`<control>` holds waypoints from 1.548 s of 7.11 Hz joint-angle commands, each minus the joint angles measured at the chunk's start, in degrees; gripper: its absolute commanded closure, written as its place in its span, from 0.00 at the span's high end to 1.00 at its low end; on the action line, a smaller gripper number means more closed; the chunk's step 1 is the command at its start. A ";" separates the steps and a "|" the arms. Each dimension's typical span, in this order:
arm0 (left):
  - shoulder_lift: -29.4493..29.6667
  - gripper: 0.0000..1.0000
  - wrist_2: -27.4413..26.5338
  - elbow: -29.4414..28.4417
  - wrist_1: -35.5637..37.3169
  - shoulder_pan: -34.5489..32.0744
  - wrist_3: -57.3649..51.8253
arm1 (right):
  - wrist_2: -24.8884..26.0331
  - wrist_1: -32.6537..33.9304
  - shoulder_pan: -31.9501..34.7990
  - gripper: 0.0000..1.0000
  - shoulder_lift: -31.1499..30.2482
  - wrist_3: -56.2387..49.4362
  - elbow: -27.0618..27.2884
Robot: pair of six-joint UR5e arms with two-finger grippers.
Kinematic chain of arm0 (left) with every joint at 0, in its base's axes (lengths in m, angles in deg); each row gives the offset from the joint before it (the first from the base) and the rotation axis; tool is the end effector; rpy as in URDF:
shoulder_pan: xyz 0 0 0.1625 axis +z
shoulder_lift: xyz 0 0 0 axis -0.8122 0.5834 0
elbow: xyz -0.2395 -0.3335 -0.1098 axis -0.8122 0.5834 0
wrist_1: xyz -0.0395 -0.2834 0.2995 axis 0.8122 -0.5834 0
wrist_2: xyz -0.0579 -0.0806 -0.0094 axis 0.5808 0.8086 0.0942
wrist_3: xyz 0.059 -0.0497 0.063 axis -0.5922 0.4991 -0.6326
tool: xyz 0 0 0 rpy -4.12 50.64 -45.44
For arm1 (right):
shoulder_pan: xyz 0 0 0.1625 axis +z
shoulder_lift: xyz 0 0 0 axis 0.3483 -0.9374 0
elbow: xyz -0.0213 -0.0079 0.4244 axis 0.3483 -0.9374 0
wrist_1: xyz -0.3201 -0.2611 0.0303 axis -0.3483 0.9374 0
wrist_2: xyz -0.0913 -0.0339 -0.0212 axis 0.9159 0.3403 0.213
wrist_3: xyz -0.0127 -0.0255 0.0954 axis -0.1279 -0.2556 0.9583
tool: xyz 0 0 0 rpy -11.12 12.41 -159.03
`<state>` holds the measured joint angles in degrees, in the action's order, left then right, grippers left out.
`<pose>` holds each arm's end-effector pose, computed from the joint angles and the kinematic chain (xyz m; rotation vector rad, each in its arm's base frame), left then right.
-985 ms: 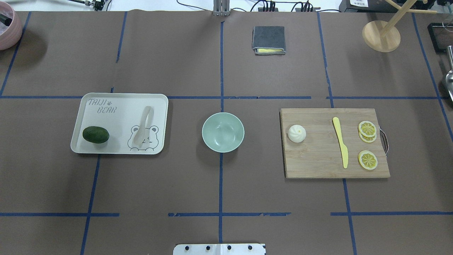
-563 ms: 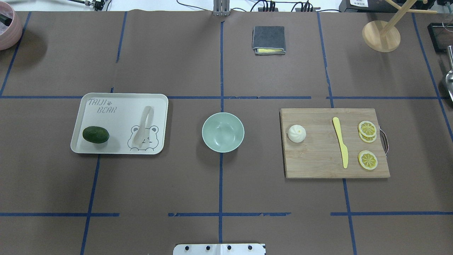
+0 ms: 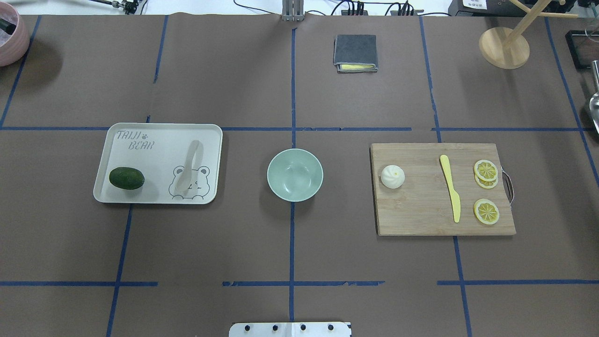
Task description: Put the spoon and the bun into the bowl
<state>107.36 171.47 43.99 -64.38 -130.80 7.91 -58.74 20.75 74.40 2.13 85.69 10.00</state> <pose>0.0537 -0.5085 0.4593 0.2895 0.8260 0.1164 0.1039 -0.5240 0.5940 0.1218 -0.8218 -0.0092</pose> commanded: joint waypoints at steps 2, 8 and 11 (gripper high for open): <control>-0.11 1.00 -9.51 2.68 -16.55 21.21 31.37 | -0.14 -0.32 -1.08 1.00 0.08 -0.05 0.22; 16.93 0.93 -23.89 -8.27 -11.21 40.18 38.44 | -0.05 -0.32 -1.71 1.00 -0.27 1.00 0.22; 18.00 0.87 -24.00 -12.06 -11.12 39.58 30.88 | -0.14 -0.23 -2.23 1.00 0.08 1.27 1.44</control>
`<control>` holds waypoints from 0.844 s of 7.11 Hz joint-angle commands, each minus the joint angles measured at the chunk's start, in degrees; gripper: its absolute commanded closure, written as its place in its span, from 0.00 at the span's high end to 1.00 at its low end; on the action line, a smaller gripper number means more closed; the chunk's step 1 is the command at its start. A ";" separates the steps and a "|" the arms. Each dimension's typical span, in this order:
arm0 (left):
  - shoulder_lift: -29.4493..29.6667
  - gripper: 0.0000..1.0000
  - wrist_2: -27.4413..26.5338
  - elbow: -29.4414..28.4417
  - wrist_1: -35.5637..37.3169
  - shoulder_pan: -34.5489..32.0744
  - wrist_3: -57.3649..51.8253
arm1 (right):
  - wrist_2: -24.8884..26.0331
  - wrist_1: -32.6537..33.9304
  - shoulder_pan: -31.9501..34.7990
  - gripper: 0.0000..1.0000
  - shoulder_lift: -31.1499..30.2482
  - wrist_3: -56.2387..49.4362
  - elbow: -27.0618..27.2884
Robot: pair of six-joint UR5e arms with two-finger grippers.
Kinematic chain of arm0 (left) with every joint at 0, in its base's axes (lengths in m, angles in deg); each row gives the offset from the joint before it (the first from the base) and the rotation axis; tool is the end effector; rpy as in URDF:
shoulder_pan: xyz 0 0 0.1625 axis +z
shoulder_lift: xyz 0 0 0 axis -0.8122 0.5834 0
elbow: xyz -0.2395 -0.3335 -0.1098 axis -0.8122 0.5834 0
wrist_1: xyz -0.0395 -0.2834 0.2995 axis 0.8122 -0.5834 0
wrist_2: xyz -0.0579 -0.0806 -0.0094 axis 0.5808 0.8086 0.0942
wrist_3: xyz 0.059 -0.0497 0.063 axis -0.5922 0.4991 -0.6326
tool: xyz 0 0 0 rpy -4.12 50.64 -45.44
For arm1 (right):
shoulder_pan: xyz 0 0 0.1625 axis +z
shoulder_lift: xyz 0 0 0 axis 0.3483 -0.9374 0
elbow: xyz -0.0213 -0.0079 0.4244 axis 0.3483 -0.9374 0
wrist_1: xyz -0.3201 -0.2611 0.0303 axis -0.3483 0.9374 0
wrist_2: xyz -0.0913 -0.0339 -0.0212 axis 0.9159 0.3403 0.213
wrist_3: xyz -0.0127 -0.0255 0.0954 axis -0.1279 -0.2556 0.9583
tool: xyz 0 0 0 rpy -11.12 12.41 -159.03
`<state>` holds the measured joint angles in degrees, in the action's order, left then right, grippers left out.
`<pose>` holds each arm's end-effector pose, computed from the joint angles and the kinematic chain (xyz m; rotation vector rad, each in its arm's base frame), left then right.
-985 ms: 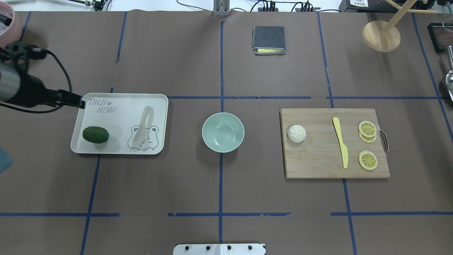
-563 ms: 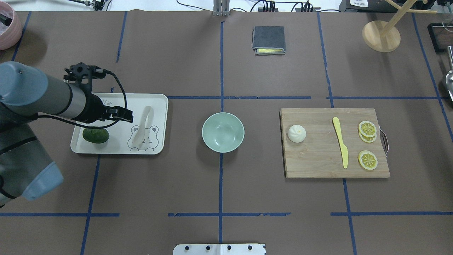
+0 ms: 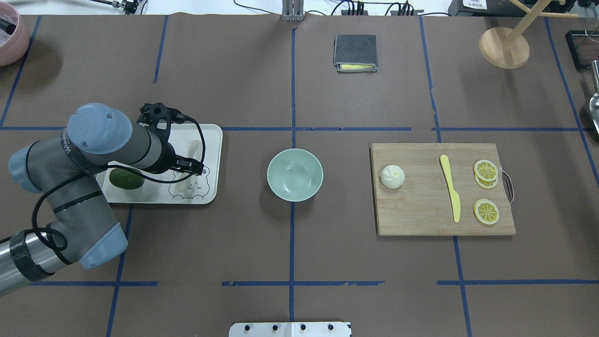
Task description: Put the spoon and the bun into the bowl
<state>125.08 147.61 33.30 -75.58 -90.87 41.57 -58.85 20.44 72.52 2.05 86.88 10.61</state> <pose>0.4442 -0.4567 0.3644 0.2726 0.8490 0.1589 0.0865 -0.5270 0.5888 0.1136 -0.8259 -0.0267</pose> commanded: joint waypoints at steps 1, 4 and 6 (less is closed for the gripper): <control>0.63 0.86 -0.15 -2.25 0.08 -0.96 -3.32 | -0.21 0.07 -0.88 1.00 0.25 2.17 1.71; 2.82 0.83 0.47 -4.19 0.08 -2.20 -3.24 | 0.58 0.16 -8.76 1.00 0.60 19.11 10.40; 4.05 0.82 0.64 -5.85 0.17 -2.29 -3.07 | 0.41 0.25 -11.42 1.00 1.91 20.64 11.56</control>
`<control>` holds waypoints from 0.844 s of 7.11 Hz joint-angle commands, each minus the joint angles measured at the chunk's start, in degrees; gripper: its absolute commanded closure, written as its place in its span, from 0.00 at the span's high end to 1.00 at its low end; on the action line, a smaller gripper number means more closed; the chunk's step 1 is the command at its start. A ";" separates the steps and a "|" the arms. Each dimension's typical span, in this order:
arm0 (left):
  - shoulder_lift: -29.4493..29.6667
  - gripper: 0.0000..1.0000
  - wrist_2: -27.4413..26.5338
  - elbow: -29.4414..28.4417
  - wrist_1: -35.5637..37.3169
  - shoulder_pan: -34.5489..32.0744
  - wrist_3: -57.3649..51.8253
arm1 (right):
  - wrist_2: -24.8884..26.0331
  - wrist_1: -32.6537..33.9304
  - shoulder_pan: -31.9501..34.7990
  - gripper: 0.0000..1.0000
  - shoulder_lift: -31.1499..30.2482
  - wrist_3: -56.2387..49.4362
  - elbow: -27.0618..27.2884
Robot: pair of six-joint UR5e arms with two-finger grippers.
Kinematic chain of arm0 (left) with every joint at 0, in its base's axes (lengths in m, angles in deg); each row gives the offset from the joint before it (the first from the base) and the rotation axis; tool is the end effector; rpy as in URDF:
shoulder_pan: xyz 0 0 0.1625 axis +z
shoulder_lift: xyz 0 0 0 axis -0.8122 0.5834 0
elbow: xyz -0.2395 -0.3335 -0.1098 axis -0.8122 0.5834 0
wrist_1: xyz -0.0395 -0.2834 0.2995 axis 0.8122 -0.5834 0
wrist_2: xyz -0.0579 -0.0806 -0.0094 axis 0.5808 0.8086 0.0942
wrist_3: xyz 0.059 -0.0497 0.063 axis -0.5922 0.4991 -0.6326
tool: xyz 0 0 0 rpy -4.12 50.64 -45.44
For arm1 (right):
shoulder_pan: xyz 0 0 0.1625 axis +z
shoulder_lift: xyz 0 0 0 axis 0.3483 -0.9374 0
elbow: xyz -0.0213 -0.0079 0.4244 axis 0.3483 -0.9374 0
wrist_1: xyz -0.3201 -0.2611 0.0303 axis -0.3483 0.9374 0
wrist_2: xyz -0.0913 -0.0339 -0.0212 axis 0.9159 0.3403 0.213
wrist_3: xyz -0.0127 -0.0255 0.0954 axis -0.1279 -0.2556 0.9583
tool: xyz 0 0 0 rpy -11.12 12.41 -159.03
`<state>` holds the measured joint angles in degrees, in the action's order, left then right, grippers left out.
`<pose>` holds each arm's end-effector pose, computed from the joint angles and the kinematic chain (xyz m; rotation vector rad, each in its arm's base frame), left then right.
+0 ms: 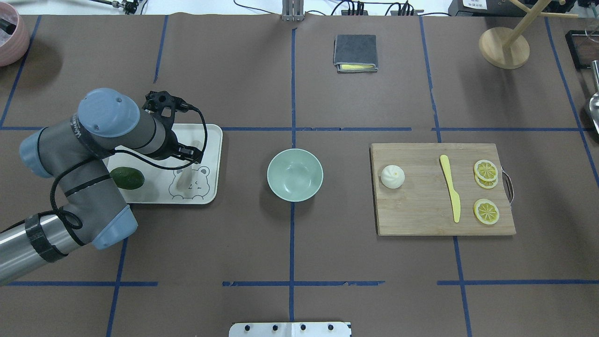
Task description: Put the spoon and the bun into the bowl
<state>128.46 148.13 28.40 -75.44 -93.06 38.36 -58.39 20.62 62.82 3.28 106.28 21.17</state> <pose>0.4489 -0.4903 0.3681 0.2861 0.8194 0.1748 -0.0029 -0.5334 0.4881 0.0922 -0.8539 0.0490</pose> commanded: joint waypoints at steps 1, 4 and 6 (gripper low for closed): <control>1.02 0.79 0.13 -0.96 -0.05 -0.10 0.32 | -0.06 0.07 -2.86 1.00 0.69 1.33 1.44; 1.03 0.70 0.13 -1.22 -0.06 0.34 0.41 | 0.03 -0.02 -4.53 1.00 0.78 5.68 2.23; 1.29 0.69 0.22 -2.44 -0.32 0.52 0.49 | 0.12 -0.02 -5.07 1.00 0.78 6.95 3.46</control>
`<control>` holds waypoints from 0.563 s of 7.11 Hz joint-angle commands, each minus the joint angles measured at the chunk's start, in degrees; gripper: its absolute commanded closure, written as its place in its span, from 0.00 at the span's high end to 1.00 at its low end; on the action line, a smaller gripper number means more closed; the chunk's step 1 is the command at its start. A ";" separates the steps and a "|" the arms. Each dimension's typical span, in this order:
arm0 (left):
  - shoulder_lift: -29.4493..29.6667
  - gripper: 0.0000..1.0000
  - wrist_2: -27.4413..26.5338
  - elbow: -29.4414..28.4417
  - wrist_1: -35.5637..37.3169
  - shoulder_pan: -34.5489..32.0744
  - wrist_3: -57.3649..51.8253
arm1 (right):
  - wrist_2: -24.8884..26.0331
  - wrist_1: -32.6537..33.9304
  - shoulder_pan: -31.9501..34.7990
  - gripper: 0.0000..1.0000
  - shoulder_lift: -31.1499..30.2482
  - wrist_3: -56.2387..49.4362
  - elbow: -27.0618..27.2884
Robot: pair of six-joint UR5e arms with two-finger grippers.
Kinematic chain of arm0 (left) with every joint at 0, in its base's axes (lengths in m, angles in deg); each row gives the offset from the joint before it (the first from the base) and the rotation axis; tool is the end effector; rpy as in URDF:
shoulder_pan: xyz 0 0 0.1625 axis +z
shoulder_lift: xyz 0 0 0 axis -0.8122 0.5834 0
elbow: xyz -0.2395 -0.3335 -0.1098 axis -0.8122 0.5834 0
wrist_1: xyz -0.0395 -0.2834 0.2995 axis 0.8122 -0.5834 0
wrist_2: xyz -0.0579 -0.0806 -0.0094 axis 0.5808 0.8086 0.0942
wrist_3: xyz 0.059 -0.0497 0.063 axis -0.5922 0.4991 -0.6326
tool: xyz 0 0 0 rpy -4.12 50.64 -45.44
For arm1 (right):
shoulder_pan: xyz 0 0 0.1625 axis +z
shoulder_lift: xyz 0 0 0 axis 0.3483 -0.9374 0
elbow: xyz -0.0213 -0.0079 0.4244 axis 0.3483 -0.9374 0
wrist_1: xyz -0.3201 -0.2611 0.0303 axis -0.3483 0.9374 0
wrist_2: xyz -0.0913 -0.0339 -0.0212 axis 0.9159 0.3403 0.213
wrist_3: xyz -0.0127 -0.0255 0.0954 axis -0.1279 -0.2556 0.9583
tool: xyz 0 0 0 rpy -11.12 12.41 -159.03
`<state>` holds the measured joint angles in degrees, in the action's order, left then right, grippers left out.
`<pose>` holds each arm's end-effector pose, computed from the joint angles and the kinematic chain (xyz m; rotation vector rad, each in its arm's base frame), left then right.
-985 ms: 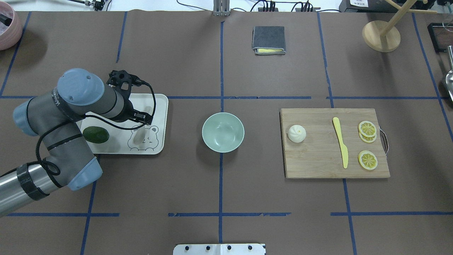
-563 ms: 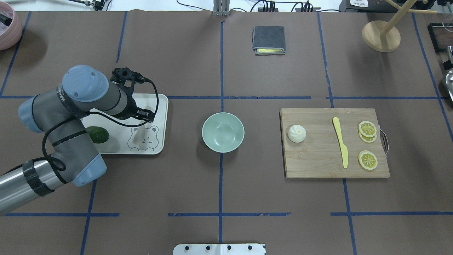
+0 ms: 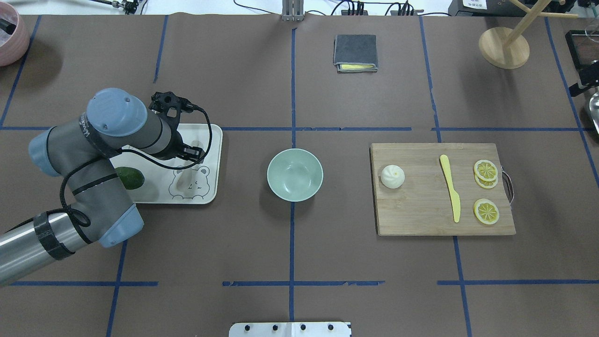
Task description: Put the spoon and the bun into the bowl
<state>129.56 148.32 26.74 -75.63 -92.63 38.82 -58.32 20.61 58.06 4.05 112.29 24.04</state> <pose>0.4599 -0.4923 0.3690 0.2729 0.8188 0.1747 -0.0468 -0.5300 0.4570 0.0702 -0.8724 0.0430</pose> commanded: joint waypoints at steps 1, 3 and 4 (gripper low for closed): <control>0.36 0.68 0.02 -1.14 -0.04 0.08 0.12 | 0.05 -0.01 -0.30 1.00 -0.08 0.95 0.59; 0.37 0.57 0.11 -1.14 0.05 0.08 0.12 | 0.05 -0.01 -0.30 1.00 -0.08 0.86 0.68; 0.45 0.45 0.11 -1.06 0.05 0.08 0.12 | 0.05 -0.01 -0.30 1.00 -0.08 0.95 0.59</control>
<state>129.96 148.40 25.65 -75.62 -92.55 38.94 -58.27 20.60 57.76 3.98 113.17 24.65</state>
